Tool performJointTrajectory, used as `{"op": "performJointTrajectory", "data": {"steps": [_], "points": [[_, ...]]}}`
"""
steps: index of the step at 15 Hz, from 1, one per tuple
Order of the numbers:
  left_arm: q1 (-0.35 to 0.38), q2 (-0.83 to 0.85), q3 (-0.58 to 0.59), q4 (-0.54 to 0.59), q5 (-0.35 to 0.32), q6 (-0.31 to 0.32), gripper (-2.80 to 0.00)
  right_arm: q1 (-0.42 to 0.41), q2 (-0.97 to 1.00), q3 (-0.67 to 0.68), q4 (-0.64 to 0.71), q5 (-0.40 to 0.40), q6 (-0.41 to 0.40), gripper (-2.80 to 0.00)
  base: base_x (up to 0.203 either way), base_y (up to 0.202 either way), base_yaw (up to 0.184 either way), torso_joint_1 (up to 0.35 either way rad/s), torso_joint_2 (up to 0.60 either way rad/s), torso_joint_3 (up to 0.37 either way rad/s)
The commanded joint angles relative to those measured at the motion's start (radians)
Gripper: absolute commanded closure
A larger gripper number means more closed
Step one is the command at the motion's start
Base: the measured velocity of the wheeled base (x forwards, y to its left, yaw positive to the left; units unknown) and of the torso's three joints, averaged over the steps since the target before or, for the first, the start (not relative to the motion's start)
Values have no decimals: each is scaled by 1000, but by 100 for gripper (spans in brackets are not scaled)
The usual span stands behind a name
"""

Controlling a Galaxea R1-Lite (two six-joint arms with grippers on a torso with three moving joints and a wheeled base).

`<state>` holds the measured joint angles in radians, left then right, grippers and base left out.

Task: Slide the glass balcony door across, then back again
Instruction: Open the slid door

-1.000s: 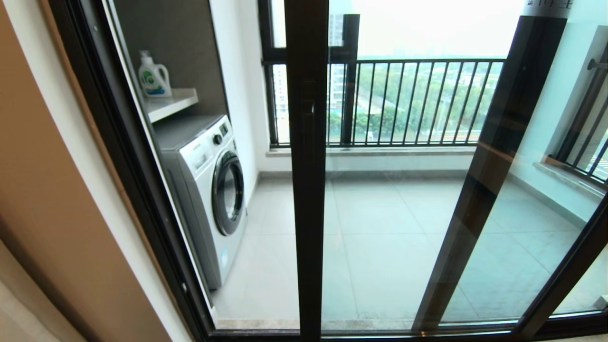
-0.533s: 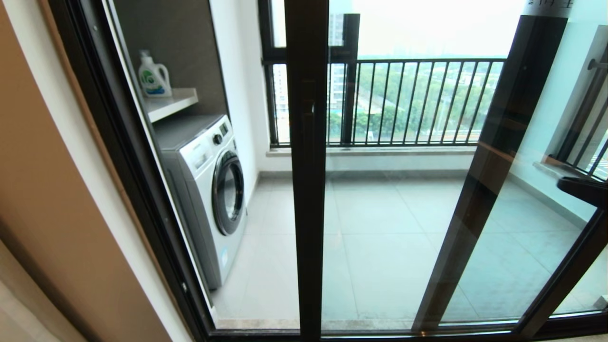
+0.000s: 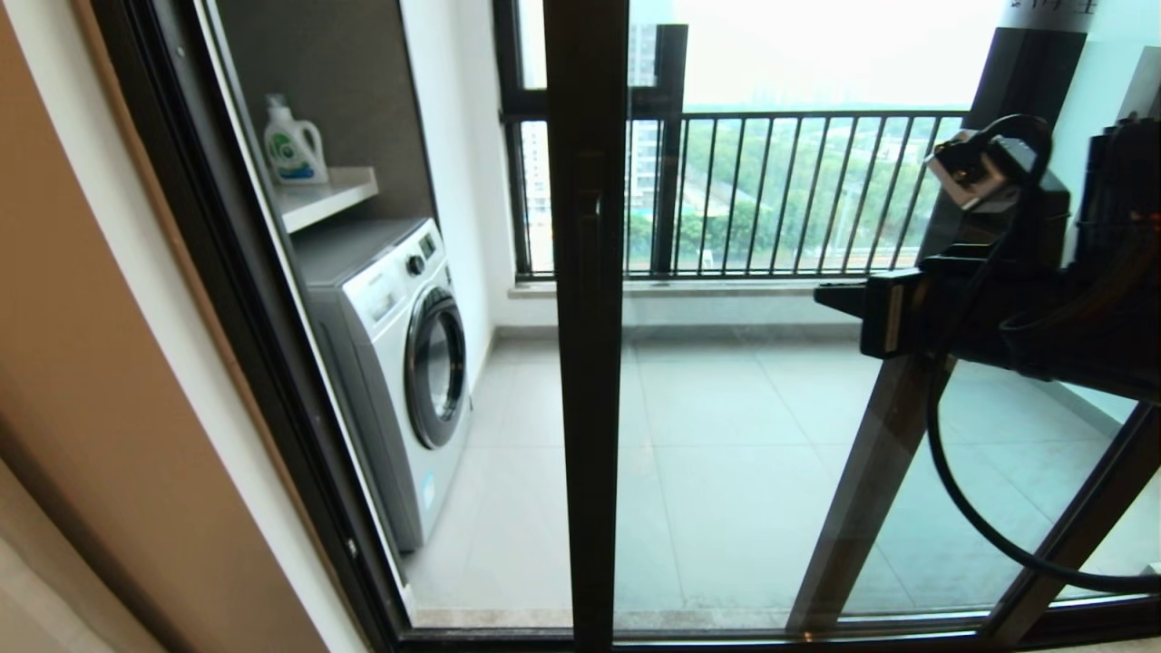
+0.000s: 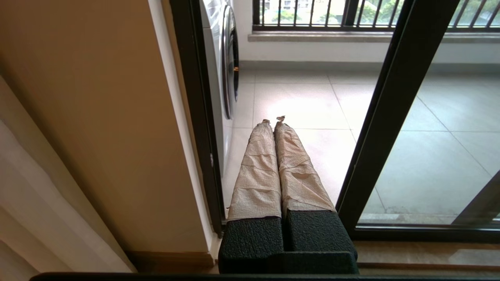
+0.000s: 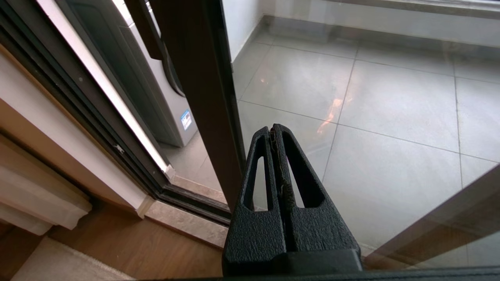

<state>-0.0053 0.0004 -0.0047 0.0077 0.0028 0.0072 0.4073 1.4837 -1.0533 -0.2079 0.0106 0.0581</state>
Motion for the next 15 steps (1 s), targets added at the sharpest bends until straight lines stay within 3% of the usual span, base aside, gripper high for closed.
{"op": "performJointTrajectory", "data": {"steps": [1, 9, 15], "points": [[0, 3, 0, 0, 0, 0, 0, 58, 137, -70, -18, -19, 0, 0, 0, 0, 0, 0, 0, 0], [-1, 3, 0, 0, 2, 0, 0, 101, 367, -356, -35, -37, 3, 0, 0, 0, 0, 0, 0, 0], [-1, 3, 0, 0, 0, 0, 0, 212, 274, -368, -88, -37, 3, 0, 0, 0, 0, 0, 0, 0]]}}
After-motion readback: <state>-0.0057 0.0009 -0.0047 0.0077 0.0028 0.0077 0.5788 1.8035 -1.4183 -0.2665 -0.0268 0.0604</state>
